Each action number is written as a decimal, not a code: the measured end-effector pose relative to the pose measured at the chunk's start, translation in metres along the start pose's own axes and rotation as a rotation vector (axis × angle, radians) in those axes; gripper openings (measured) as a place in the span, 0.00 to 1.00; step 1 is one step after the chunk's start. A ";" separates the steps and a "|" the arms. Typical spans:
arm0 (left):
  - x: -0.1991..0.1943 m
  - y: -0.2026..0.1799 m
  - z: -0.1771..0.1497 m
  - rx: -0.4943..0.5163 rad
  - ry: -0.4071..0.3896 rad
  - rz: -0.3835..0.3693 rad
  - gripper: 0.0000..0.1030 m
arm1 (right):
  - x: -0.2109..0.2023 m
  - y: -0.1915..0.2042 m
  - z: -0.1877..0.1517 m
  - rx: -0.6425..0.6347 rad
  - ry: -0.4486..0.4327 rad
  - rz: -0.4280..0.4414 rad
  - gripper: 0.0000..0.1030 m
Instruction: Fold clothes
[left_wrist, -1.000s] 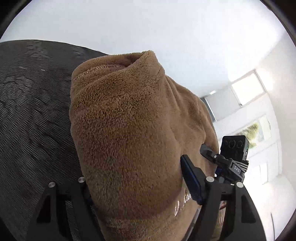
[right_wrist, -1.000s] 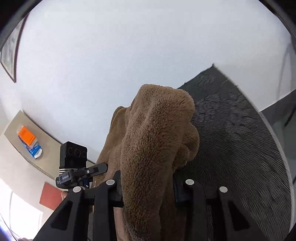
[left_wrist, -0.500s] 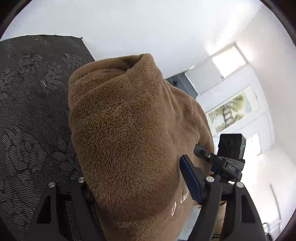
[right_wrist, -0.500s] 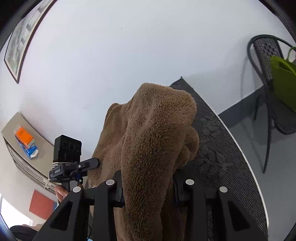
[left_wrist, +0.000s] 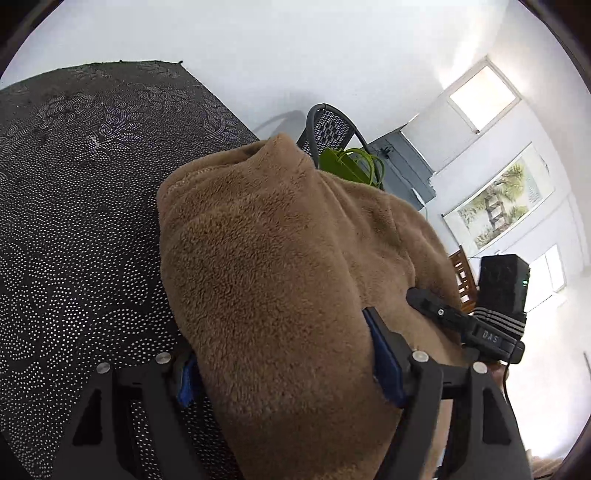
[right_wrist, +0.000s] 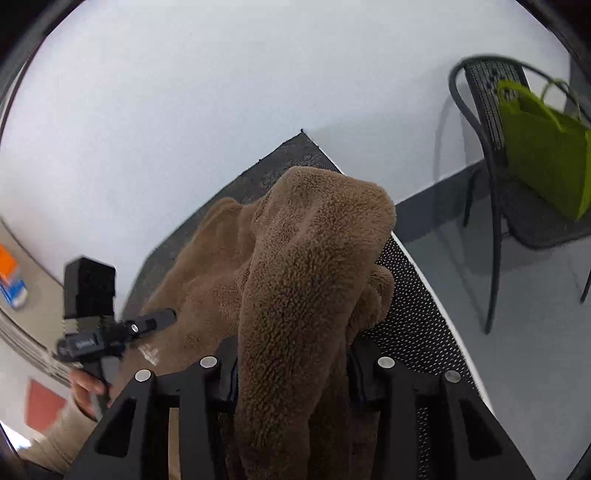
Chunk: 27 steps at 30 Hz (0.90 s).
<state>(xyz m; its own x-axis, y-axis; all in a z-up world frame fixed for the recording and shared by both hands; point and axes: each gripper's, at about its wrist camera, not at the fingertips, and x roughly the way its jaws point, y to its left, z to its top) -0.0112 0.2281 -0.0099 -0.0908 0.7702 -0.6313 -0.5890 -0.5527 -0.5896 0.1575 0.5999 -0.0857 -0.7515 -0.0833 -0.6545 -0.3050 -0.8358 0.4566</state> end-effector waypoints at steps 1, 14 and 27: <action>0.000 0.000 0.000 0.007 -0.004 0.009 0.79 | 0.004 0.002 -0.004 -0.031 -0.006 -0.034 0.56; -0.051 -0.029 0.010 0.262 -0.186 0.105 0.81 | -0.067 0.092 -0.061 -0.477 -0.314 -0.363 0.58; -0.044 -0.073 -0.060 0.466 -0.065 0.117 0.81 | -0.038 0.096 -0.124 -0.579 -0.191 -0.247 0.59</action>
<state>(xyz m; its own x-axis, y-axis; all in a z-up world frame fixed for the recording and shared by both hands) 0.0837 0.2152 0.0309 -0.2195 0.7378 -0.6384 -0.8673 -0.4472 -0.2186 0.2292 0.4555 -0.0923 -0.8065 0.2019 -0.5556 -0.1580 -0.9793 -0.1264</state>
